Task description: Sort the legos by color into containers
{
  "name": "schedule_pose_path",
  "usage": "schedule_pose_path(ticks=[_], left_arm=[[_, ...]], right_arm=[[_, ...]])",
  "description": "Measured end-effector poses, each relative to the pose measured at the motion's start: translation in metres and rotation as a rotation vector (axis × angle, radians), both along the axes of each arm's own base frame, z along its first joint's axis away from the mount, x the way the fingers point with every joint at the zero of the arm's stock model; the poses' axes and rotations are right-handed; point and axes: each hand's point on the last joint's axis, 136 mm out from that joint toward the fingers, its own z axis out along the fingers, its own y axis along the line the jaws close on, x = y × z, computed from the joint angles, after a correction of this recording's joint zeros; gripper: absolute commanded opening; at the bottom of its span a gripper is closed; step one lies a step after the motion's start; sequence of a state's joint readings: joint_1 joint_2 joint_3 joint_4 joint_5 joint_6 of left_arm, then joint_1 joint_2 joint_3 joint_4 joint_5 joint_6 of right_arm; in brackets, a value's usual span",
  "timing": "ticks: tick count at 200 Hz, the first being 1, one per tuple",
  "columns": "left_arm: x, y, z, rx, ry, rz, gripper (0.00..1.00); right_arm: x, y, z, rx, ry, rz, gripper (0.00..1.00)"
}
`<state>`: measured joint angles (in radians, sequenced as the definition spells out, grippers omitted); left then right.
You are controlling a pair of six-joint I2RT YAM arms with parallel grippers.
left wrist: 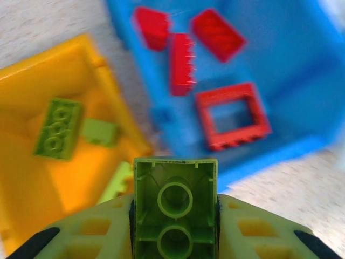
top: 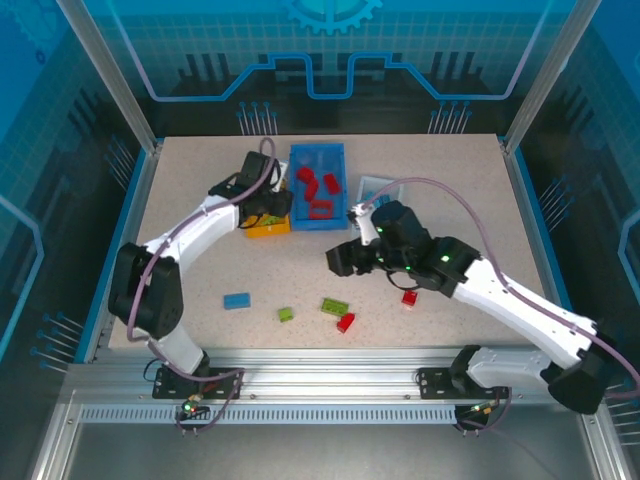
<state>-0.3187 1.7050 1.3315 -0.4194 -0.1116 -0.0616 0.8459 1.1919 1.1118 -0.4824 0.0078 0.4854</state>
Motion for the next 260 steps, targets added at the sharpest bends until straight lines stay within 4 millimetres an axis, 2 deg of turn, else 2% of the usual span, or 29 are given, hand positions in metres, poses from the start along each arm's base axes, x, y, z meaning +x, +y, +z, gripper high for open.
schedule_pose_path(ticks=[25,56,85,109,121,142,178,200,227,242,260], left_arm=[[0.026,0.024,-0.014,0.010,0.057,0.145,0.29],[0.043,0.032,-0.037,0.050,0.126,0.238,0.28],[0.040,0.043,-0.057,0.104,0.180,0.307,0.28],[0.036,0.050,-0.067,0.129,0.206,0.347,0.30],[0.036,0.051,-0.071,0.134,0.212,0.357,0.34],[0.034,0.053,-0.077,0.137,0.228,0.373,0.50],[0.032,0.052,-0.079,0.133,0.236,0.384,0.59],[0.032,0.051,-0.072,0.126,0.226,0.386,0.62],[0.027,0.048,-0.053,0.099,0.192,0.389,0.64],[0.013,0.045,-0.029,0.067,0.163,0.390,0.65],[-0.008,0.041,0.020,-0.013,0.084,0.397,0.64]], right_arm=[[0.013,0.036,-0.002,0.053,-0.030,0.024,0.74],[0.028,0.057,0.001,0.114,-0.061,0.003,0.75],[0.039,0.065,0.007,0.148,-0.080,-0.026,0.76],[0.041,0.066,0.009,0.160,-0.080,-0.035,0.76],[0.041,0.066,0.009,0.161,-0.080,-0.042,0.76],[0.043,0.065,0.009,0.161,-0.079,-0.053,0.78],[0.044,0.061,0.009,0.161,-0.080,-0.070,0.79],[0.044,0.050,0.009,0.153,-0.083,-0.092,0.79],[0.044,0.040,0.010,0.138,-0.096,-0.101,0.80],[0.039,0.032,0.003,0.096,-0.102,-0.089,0.80],[0.033,0.035,-0.010,0.031,-0.110,-0.023,0.79]])
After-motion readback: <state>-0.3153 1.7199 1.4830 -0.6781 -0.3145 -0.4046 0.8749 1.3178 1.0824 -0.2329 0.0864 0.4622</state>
